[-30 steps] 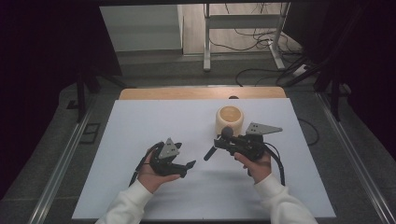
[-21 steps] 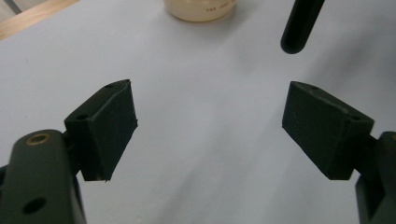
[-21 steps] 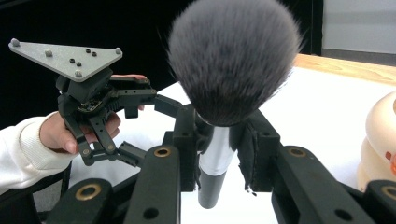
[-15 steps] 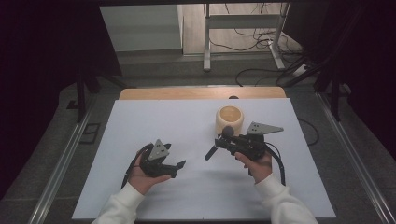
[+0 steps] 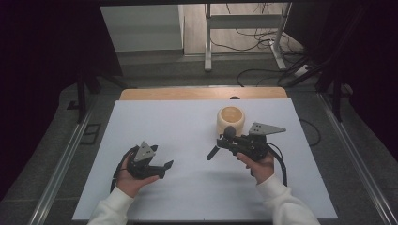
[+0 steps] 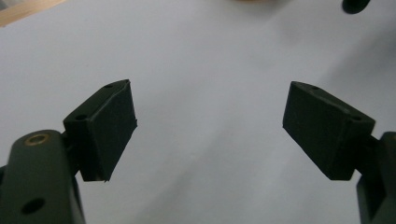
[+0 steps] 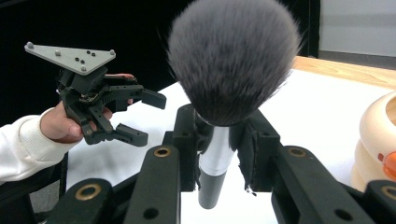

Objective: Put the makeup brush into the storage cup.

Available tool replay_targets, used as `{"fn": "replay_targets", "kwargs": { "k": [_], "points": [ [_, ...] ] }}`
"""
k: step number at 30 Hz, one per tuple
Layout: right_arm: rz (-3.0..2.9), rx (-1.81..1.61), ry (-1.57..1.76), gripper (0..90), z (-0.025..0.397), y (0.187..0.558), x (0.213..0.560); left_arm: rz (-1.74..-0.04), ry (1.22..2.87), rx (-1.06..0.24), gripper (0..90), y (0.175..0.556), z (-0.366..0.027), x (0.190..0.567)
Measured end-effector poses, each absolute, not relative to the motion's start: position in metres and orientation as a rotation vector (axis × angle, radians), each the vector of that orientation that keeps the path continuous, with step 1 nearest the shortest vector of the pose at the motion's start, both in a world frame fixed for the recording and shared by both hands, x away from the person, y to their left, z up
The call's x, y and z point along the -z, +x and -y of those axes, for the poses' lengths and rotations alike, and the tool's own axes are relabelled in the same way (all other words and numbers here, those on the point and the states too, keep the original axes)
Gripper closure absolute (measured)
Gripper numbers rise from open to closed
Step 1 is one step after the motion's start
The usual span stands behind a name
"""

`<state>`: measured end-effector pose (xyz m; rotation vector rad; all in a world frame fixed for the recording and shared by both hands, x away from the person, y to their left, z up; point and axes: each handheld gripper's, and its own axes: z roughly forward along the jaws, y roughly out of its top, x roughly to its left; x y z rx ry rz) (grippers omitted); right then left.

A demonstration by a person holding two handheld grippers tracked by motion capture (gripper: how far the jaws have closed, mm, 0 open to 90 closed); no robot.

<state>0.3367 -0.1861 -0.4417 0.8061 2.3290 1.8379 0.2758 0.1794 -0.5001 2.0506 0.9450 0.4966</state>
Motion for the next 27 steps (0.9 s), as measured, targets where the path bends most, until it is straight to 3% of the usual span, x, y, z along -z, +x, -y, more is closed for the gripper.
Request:
{"fn": "replay_targets", "kwargs": {
  "k": [27],
  "points": [
    [-2.258,-1.847,0.825,70.4,0.197,0.339,0.429,-1.016,2.035,-0.482,17.9,0.267,-0.202,0.51]
  ]
}}
